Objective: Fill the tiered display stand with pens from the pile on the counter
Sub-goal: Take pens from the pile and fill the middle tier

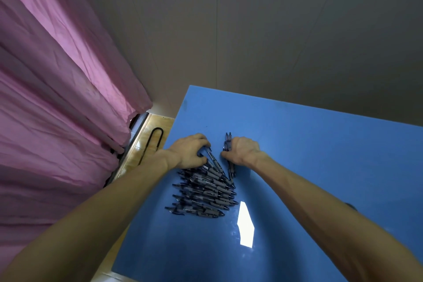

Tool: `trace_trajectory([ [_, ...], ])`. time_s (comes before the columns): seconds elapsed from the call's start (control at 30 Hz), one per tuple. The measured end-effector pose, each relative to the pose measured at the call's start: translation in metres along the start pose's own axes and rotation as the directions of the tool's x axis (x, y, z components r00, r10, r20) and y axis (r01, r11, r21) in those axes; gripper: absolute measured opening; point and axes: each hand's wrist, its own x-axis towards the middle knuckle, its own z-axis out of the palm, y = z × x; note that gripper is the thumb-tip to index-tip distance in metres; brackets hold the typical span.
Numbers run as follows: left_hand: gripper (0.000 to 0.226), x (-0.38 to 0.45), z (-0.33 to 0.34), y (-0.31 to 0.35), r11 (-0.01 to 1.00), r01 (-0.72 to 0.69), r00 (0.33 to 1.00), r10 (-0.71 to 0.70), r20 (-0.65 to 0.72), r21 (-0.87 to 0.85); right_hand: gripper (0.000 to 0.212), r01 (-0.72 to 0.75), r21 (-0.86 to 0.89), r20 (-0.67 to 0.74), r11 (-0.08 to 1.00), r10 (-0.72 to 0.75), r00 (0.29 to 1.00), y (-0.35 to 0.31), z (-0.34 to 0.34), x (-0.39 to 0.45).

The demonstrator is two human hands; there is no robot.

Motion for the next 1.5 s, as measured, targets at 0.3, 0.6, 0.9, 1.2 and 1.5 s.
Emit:
trace_trajectory([
  [0.3, 0.039, 0.002, -0.004, -0.003, 0.971, -0.111, 0.993, 0.115, -0.006, 0.210, 0.029, 0.033, 0.057, 0.021, 0.998, -0.034, 0.999, 0.008, 0.002, -0.003],
  [0.6, 0.023, 0.007, 0.001, 0.007, 0.936, -0.025, 0.984, 0.085, -0.157, 0.350, 0.040, 0.048, -0.012, 0.072, 0.999, -0.047, 0.996, 0.013, -0.007, -0.005],
  [0.9, 0.022, 0.007, 0.000, 0.002, 0.928, 0.109, 0.969, -0.020, -0.245, 0.355, 0.035, 0.066, 0.055, 0.068, 0.996, -0.070, 0.995, 0.021, -0.004, -0.005],
  [1.2, 0.070, -0.004, -0.009, 0.005, 0.955, -0.046, 0.999, 0.046, 0.005, 0.292, 0.033, 0.072, 0.076, 0.027, 0.994, -0.074, 0.997, 0.014, 0.001, -0.003],
  [1.5, 0.054, 0.007, -0.004, 0.003, 0.932, -0.160, 0.987, 0.154, 0.044, 0.326, 0.030, 0.067, 0.121, -0.001, 0.990, -0.067, 0.998, 0.016, 0.007, -0.004],
])
